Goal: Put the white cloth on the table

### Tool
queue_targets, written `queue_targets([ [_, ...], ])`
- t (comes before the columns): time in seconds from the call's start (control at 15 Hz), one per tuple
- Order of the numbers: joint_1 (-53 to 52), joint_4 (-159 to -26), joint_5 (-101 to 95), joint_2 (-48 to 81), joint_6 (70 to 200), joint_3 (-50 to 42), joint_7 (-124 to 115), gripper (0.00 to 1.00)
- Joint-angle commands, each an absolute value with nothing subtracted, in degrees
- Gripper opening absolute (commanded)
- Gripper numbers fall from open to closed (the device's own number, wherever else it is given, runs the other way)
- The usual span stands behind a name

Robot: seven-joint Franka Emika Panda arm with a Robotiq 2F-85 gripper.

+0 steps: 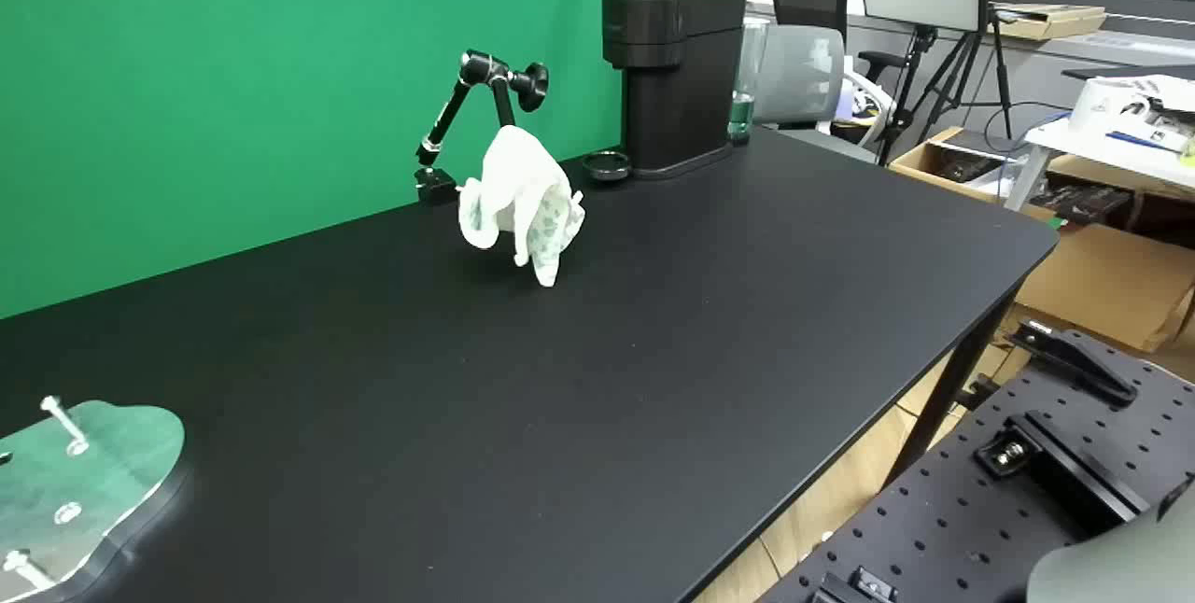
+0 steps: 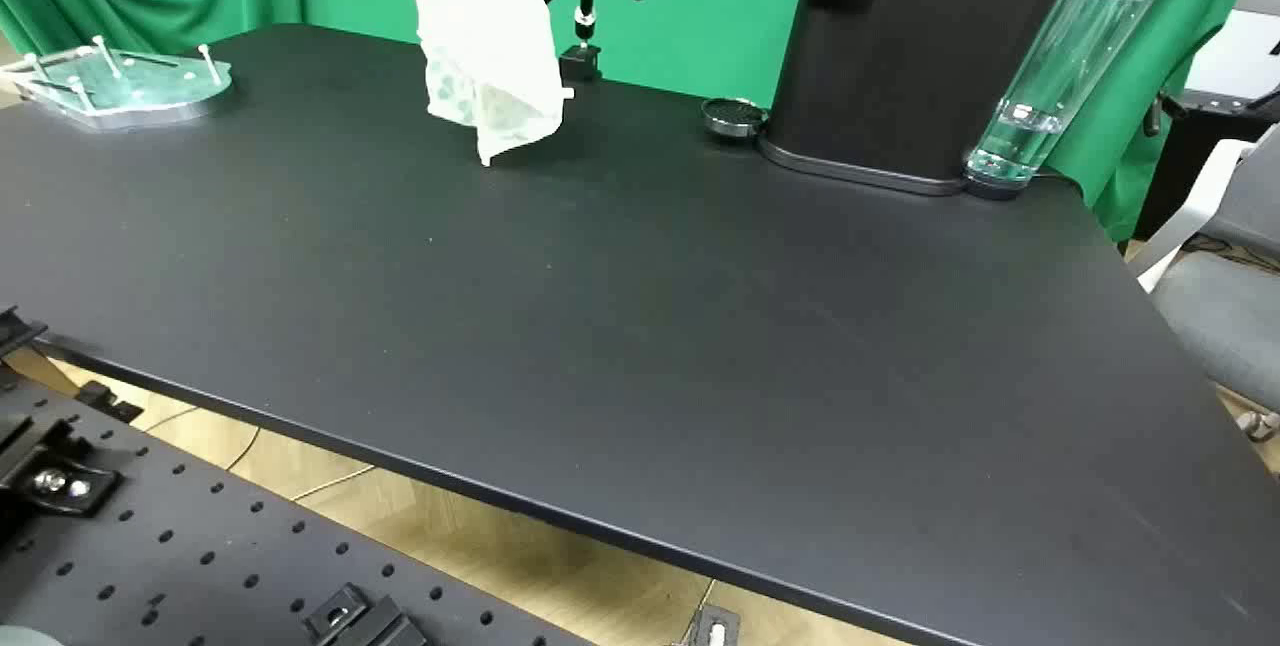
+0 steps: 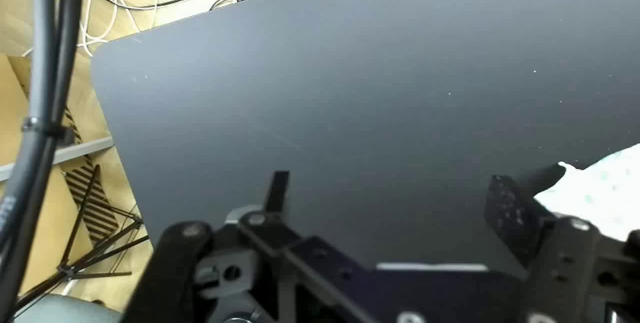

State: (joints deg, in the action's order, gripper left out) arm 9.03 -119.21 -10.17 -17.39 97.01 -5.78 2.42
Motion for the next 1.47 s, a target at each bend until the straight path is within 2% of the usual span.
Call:
queue_targets([
  [0.0, 8.4, -119.1, -10.3, -17.3, 97.0, -6.4, 2.3, 1.00],
  [0.73, 7.7, -119.9, -10.5, -17.2, 98.9, -5.6, 1.6, 1.00],
  [1.4, -1.3, -130.3, -6.5, -14.3, 122.7, 2.3, 0.3, 1.00],
])
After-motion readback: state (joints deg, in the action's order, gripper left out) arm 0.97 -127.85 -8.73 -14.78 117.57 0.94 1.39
